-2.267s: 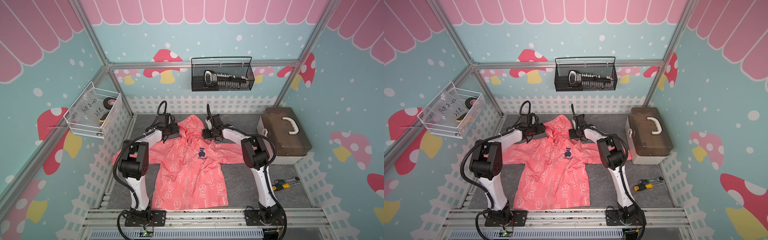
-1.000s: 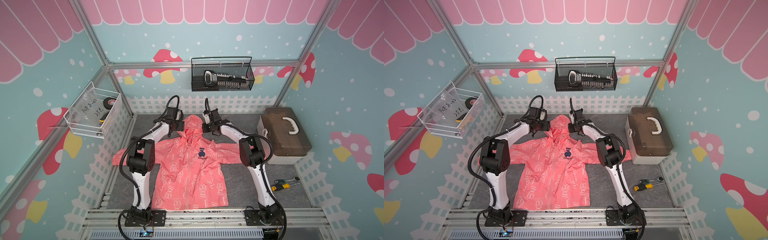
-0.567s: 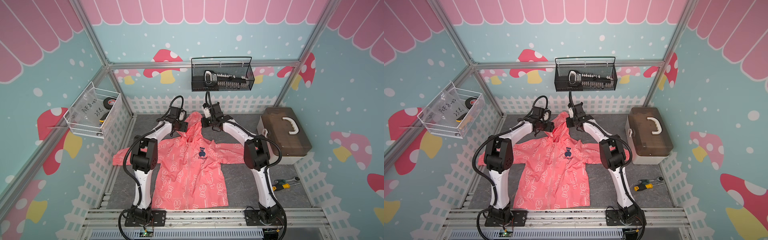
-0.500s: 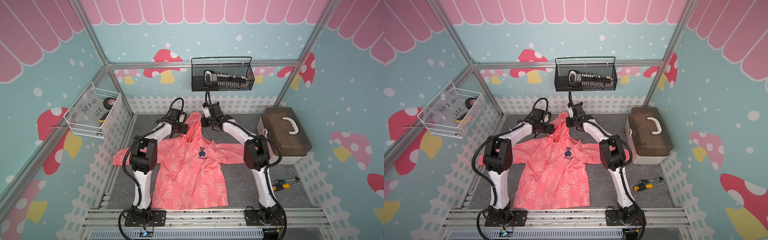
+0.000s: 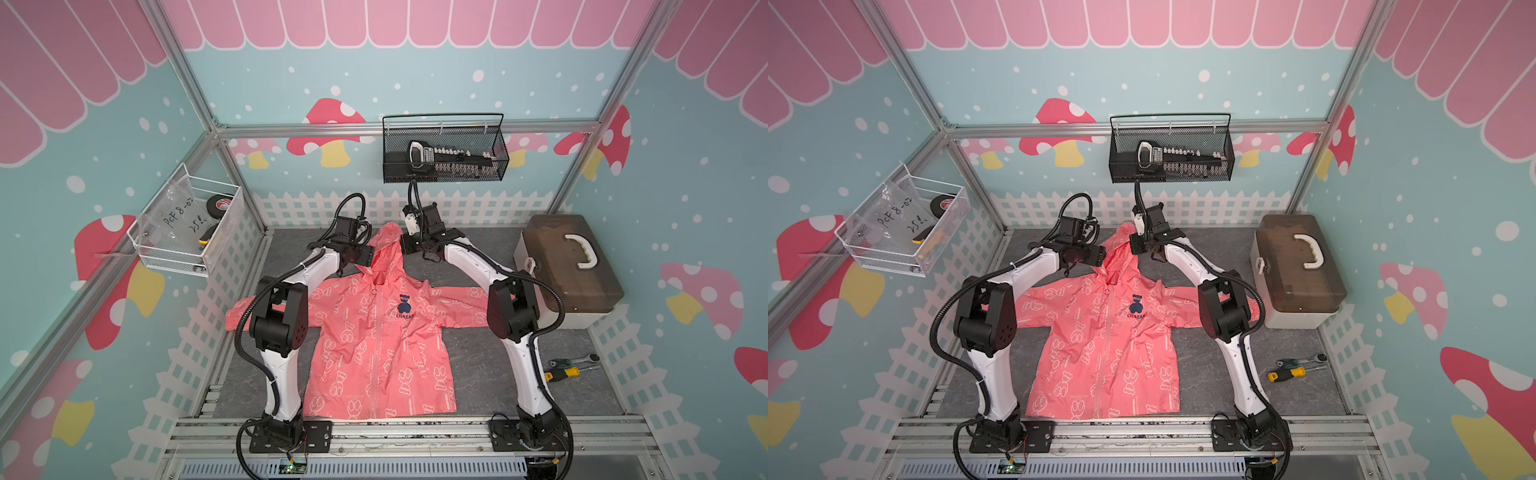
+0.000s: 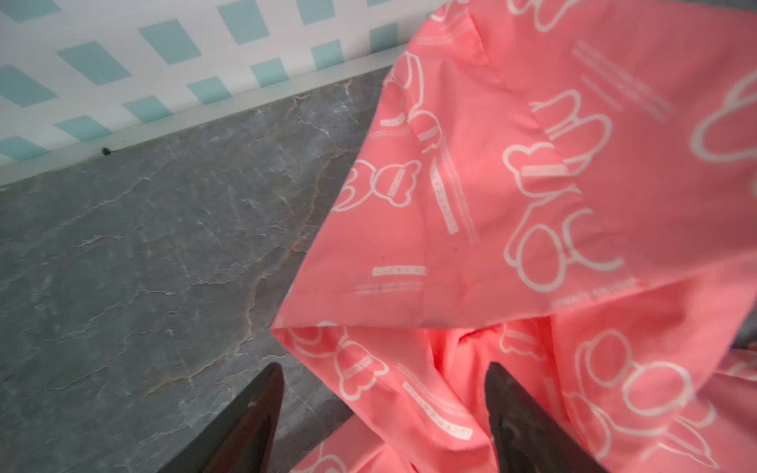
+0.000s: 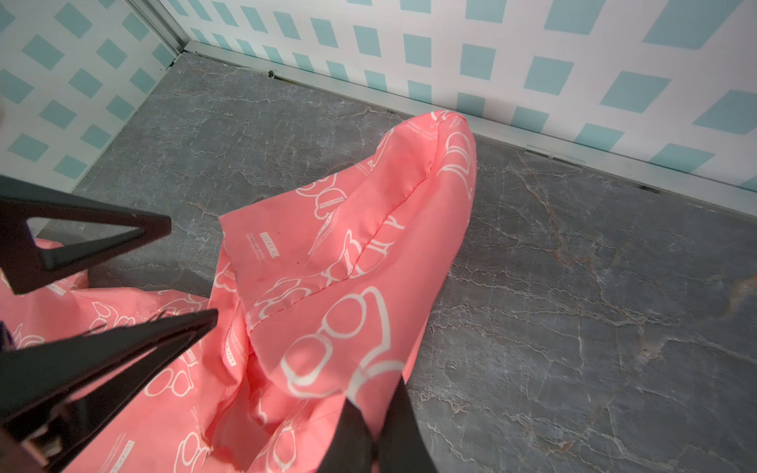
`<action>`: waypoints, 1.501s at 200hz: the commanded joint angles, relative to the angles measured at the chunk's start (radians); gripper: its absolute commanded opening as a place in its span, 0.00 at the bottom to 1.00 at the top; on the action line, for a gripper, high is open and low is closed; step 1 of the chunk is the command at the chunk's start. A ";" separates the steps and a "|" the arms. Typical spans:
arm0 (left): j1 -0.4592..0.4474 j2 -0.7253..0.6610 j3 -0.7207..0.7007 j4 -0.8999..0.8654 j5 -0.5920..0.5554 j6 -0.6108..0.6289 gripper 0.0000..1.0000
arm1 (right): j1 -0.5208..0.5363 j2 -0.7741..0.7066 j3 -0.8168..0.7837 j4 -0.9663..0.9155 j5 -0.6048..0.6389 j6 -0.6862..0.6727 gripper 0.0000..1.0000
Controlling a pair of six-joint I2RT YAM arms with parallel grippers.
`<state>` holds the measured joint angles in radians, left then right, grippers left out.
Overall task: Unzip the jacket
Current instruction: Flatten out the jacket at the center of the board.
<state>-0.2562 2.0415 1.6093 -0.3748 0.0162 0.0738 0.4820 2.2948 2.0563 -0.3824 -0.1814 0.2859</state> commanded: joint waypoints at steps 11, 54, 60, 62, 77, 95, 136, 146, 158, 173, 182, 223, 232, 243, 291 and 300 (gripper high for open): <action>-0.010 0.034 0.042 0.017 -0.023 0.003 0.78 | 0.010 -0.085 0.013 -0.006 -0.009 -0.028 0.00; -0.015 0.003 -0.027 0.025 0.079 0.055 0.78 | 0.010 -0.093 0.019 -0.004 -0.010 -0.022 0.00; -0.015 -0.003 -0.037 0.031 0.087 0.062 0.78 | 0.011 -0.092 0.019 -0.005 -0.012 -0.020 0.00; -0.015 -0.005 -0.042 0.035 0.089 0.064 0.78 | 0.010 -0.092 0.019 -0.005 -0.012 -0.019 0.00; -0.015 -0.012 -0.056 0.050 0.081 0.073 0.78 | 0.010 -0.093 0.019 -0.005 -0.018 -0.017 0.00; -0.015 -0.016 -0.059 0.052 0.115 0.085 0.78 | 0.010 -0.095 0.019 -0.007 -0.021 -0.017 0.00; -0.014 -0.013 -0.083 0.115 0.043 0.083 0.78 | 0.010 -0.102 0.019 -0.013 -0.030 -0.022 0.00; -0.013 0.001 -0.068 0.128 -0.002 0.071 0.78 | 0.012 -0.105 0.019 -0.016 -0.033 -0.022 0.00; -0.014 0.024 -0.046 0.141 -0.066 0.052 0.78 | 0.012 -0.113 0.016 -0.020 -0.032 -0.027 0.00; -0.011 0.046 -0.017 0.158 -0.125 0.034 0.78 | 0.012 -0.120 0.015 -0.032 -0.028 -0.039 0.00; -0.011 0.057 -0.005 0.169 -0.162 0.026 0.78 | 0.011 -0.125 0.015 -0.040 -0.026 -0.046 0.00; -0.006 0.112 0.086 0.120 -0.124 0.027 0.78 | 0.012 -0.141 0.005 -0.047 -0.029 -0.051 0.00; -0.005 0.122 0.103 0.104 -0.107 0.029 0.78 | 0.012 -0.143 0.006 -0.047 -0.030 -0.049 0.00; -0.002 0.134 0.124 0.084 -0.079 0.029 0.78 | 0.012 -0.147 0.006 -0.047 -0.030 -0.046 0.00; 0.013 0.168 0.196 0.010 -0.058 -0.028 0.54 | 0.012 -0.162 -0.011 -0.048 -0.033 -0.049 0.00; 0.021 0.159 0.196 0.015 -0.081 -0.064 0.31 | 0.012 -0.162 -0.018 -0.048 -0.033 -0.051 0.00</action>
<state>-0.2577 2.1990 1.7744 -0.3218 -0.0570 0.0719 0.4862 2.1948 2.0560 -0.4419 -0.2058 0.2611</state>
